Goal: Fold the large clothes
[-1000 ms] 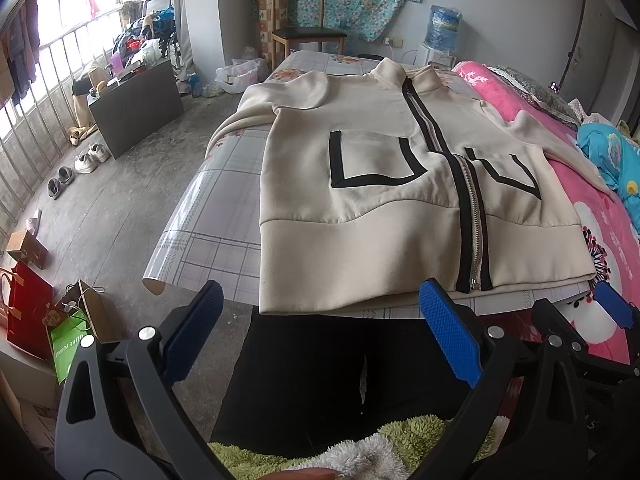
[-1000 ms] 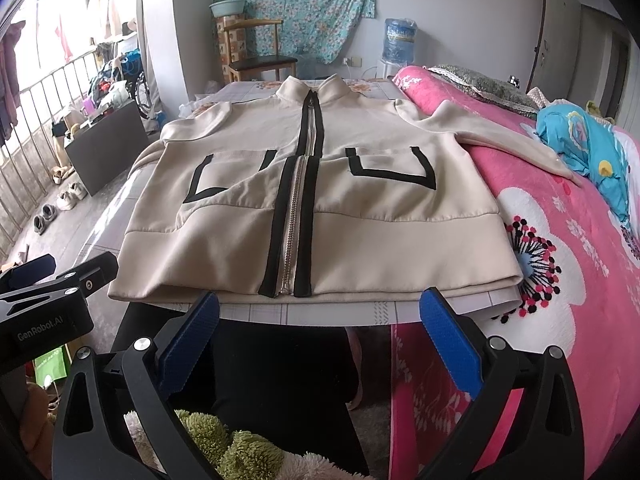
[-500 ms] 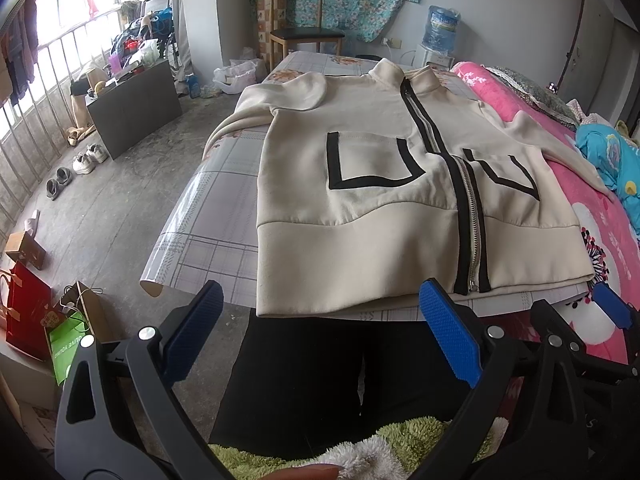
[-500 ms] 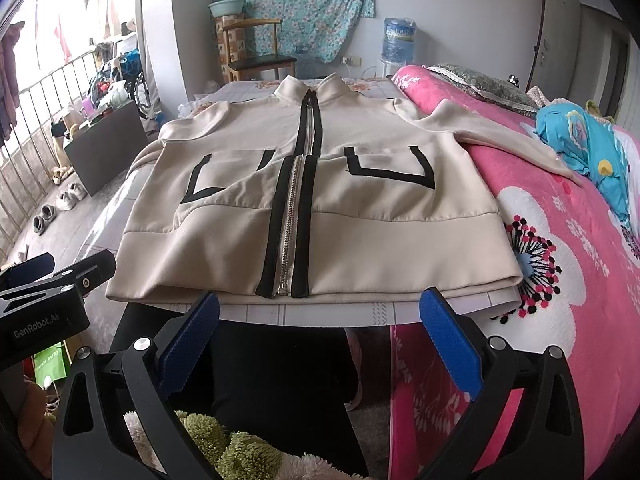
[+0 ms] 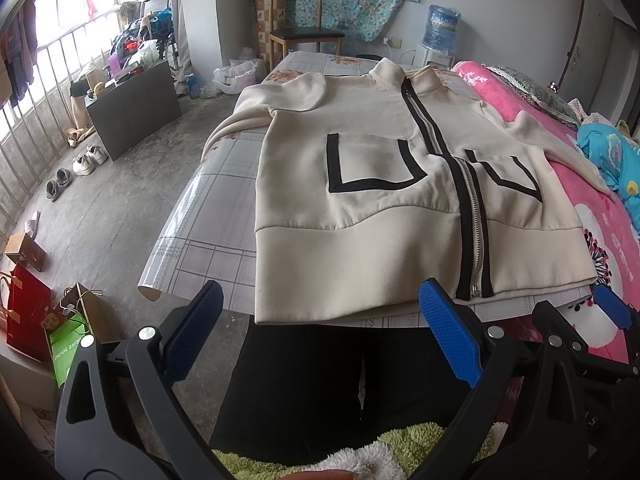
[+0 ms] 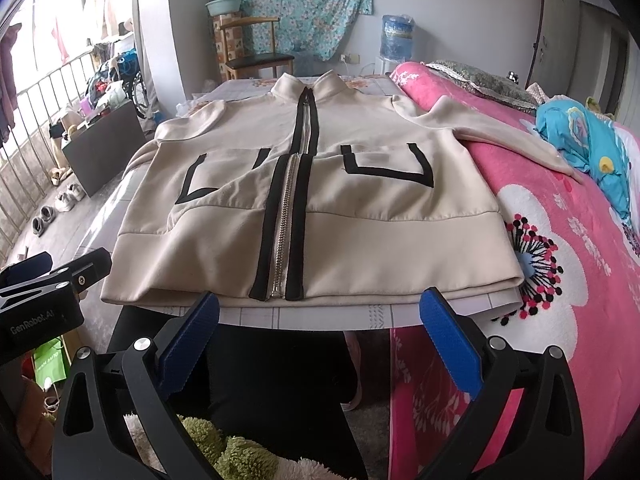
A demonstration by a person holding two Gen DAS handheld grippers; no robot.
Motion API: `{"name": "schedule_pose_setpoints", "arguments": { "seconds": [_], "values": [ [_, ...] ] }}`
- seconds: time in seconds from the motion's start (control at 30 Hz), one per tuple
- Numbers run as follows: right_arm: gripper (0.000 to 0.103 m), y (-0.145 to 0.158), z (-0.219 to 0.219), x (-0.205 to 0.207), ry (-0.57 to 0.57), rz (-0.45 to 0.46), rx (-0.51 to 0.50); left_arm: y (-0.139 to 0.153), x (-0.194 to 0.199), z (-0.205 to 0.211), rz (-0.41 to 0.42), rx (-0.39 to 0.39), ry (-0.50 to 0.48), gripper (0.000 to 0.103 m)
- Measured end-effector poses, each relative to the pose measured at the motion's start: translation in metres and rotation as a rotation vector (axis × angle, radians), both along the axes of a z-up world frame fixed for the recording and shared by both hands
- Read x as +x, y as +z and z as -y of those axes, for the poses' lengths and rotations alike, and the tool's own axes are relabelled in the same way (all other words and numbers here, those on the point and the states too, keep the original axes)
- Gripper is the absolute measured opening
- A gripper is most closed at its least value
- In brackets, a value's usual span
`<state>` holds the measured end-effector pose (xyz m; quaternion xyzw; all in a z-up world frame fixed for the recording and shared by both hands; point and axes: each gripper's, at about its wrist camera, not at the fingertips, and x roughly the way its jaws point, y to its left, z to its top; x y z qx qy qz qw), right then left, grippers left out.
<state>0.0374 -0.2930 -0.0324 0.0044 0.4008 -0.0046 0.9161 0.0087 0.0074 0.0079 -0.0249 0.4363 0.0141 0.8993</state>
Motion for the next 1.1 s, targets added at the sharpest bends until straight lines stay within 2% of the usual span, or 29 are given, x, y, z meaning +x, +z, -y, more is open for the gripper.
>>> {"name": "schedule_pose_setpoints", "arguments": {
  "seconds": [0.37,0.73,1.1],
  "values": [
    [0.098,0.005,0.001,0.024,0.003,0.007,-0.002,-0.006,0.024,-0.005,-0.018,0.000,0.014,0.095],
    [0.098,0.017,0.001,0.041,0.012,0.071,-0.035,-0.016,0.039,-0.015,-0.035,-0.002,0.033,0.095],
    [0.098,0.028,-0.005,0.055,0.051,0.093,-0.041,-0.015,0.050,-0.029,-0.027,-0.006,0.064,0.095]
  ]
}}
